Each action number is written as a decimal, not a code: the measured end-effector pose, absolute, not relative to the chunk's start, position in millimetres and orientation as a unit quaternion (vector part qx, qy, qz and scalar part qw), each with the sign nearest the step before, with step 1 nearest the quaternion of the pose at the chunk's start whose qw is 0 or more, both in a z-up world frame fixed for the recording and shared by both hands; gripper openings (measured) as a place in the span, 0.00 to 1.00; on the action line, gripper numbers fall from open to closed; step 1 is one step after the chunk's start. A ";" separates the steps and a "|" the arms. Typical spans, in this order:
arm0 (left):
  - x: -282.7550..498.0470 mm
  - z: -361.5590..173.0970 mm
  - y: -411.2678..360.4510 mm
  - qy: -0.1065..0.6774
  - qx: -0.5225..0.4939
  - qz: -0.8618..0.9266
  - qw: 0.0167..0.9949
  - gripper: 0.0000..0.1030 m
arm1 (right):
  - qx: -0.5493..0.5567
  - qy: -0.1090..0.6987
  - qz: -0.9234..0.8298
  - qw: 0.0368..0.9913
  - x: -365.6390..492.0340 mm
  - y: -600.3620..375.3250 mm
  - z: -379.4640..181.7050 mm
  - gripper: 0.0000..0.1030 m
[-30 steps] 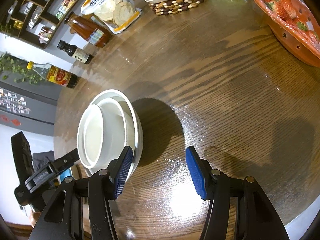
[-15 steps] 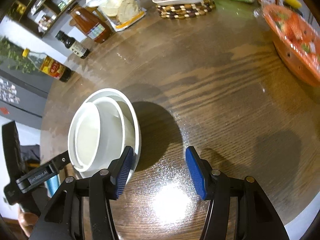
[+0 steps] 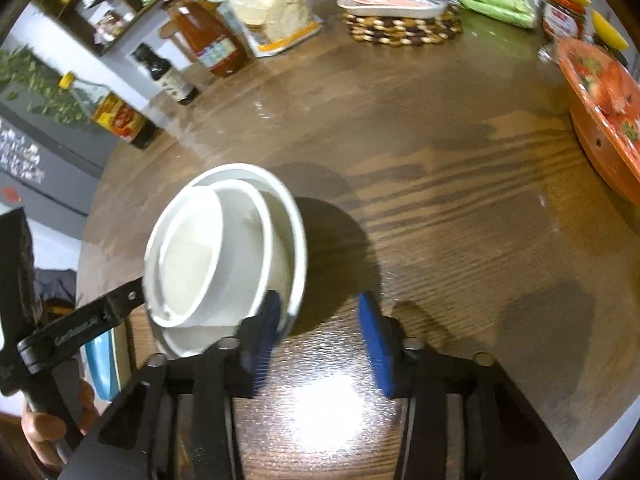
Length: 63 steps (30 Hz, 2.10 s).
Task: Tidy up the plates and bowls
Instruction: 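Close both grippers on the rim of the stacked white bowls, then lift the stacked white bowls with both grippers over the blue dish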
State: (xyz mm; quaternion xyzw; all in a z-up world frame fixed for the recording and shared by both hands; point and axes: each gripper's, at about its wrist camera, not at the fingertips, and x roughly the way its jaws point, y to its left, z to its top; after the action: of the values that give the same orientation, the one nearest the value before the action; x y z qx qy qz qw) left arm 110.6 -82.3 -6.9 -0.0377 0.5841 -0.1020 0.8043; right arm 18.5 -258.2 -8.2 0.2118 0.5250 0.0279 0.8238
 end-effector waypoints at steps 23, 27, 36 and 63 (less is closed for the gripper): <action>96.2 1.5 -83.0 0.559 -0.053 -0.111 0.820 0.01 | 0.180 0.515 0.072 0.835 16.9 -229.7 -1.1 0.16; 90.9 6.2 -79.2 0.554 -0.053 -0.109 0.823 0.01 | 0.177 0.512 0.076 0.837 12.4 -224.5 3.5 0.16; 78.7 20.4 -70.3 0.539 -0.059 -0.107 0.834 0.01 | 0.171 0.499 0.086 0.845 5.1 -215.2 19.4 0.16; 24.4 75.4 48.7 0.463 -0.122 0.024 0.878 0.01 | 0.095 0.472 0.229 0.846 9.3 -105.8 55.4 0.16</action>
State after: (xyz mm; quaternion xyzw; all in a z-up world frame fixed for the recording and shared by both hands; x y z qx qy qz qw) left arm 24.4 48.7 75.4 -0.1216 0.4632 0.0238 0.8776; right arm 9.3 -105.8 55.4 0.0952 0.4725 0.2286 0.8458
